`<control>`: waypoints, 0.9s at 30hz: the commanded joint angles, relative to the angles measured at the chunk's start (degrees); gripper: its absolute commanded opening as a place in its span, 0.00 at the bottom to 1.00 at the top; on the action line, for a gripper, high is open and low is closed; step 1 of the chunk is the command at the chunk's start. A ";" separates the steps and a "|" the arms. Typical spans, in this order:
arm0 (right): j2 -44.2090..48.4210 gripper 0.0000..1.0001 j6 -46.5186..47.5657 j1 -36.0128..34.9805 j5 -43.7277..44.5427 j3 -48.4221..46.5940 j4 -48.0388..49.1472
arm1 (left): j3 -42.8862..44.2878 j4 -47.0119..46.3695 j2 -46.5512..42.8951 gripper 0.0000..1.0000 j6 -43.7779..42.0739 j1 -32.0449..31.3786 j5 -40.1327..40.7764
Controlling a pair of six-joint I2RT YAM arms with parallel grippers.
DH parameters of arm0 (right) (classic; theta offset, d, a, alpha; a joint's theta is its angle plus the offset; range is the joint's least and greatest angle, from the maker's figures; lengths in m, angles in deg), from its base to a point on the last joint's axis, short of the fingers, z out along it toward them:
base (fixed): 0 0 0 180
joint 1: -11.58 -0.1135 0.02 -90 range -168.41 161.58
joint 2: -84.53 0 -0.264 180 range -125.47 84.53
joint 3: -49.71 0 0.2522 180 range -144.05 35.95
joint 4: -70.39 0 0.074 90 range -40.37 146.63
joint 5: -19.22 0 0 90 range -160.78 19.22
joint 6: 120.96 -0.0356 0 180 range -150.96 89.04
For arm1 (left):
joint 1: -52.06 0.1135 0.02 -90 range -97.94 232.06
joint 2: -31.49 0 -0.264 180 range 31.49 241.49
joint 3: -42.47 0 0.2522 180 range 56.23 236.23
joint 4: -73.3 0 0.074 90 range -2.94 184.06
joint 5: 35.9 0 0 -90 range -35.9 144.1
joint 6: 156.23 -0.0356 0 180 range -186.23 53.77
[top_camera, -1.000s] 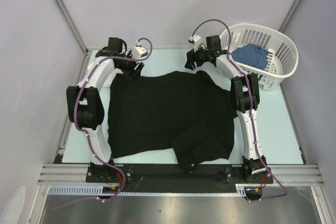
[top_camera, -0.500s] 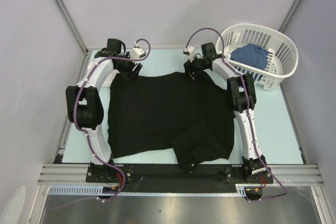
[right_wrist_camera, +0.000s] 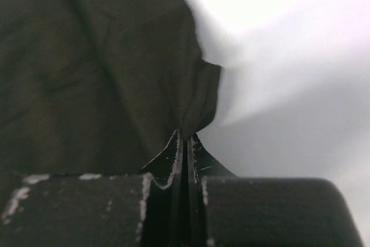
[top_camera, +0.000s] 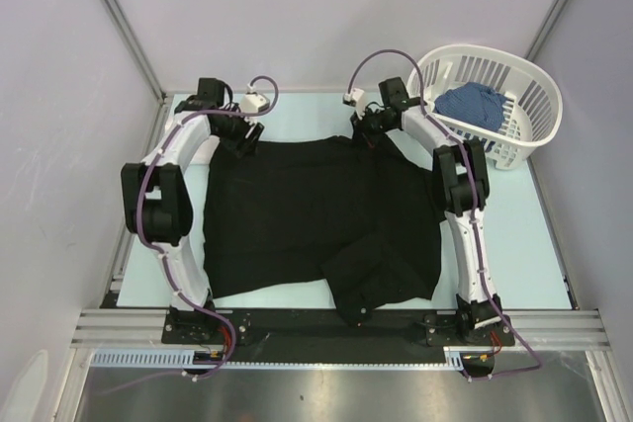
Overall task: Fold and stack the long sleeve shirts
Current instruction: Fold the shirt
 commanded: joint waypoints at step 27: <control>46.26 0.64 -3.36 -0.46 -4.78 38.88 -11.52 | -8.74 0.21 -9.94 0.67 2.66 -5.73 1.31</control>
